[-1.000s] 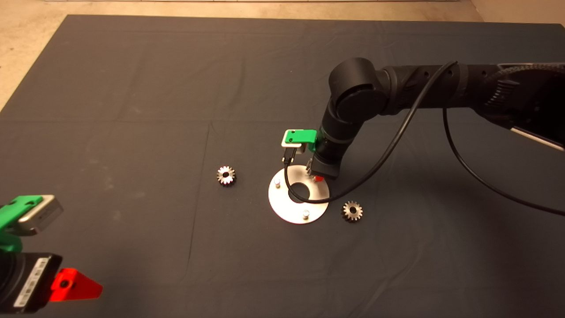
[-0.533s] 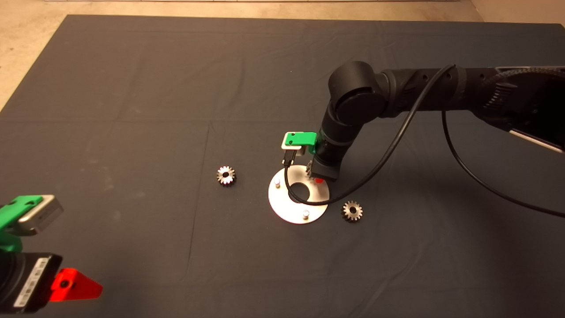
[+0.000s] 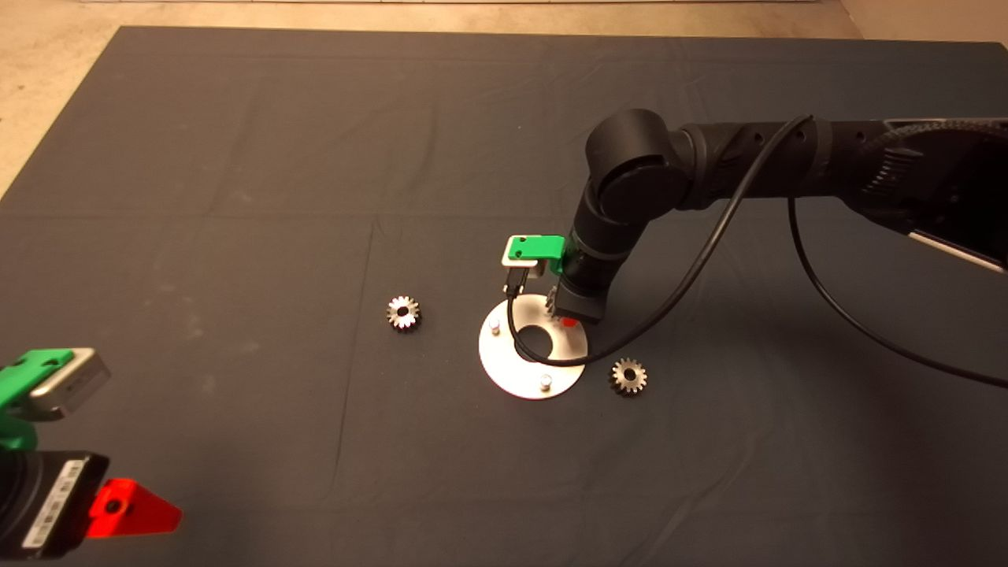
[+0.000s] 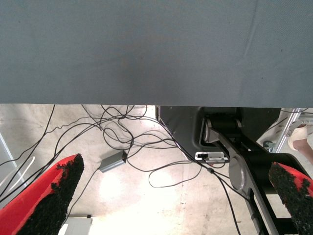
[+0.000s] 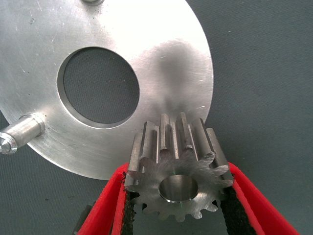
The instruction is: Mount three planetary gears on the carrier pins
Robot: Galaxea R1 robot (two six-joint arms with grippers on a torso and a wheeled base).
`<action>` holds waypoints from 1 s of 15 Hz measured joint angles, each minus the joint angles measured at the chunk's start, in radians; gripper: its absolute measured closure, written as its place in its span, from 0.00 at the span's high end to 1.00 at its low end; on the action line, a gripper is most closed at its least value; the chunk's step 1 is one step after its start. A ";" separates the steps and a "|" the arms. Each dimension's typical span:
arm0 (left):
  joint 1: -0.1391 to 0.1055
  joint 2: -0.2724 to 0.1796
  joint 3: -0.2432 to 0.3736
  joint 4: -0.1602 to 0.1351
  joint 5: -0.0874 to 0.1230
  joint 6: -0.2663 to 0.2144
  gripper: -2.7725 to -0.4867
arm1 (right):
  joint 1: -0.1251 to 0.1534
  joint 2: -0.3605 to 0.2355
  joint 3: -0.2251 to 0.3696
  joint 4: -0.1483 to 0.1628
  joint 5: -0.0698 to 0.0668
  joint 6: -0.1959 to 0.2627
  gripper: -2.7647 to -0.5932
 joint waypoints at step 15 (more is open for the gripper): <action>0.000 -0.008 0.000 0.000 0.000 0.000 0.99 | -0.004 0.000 0.000 -0.011 0.001 0.000 0.21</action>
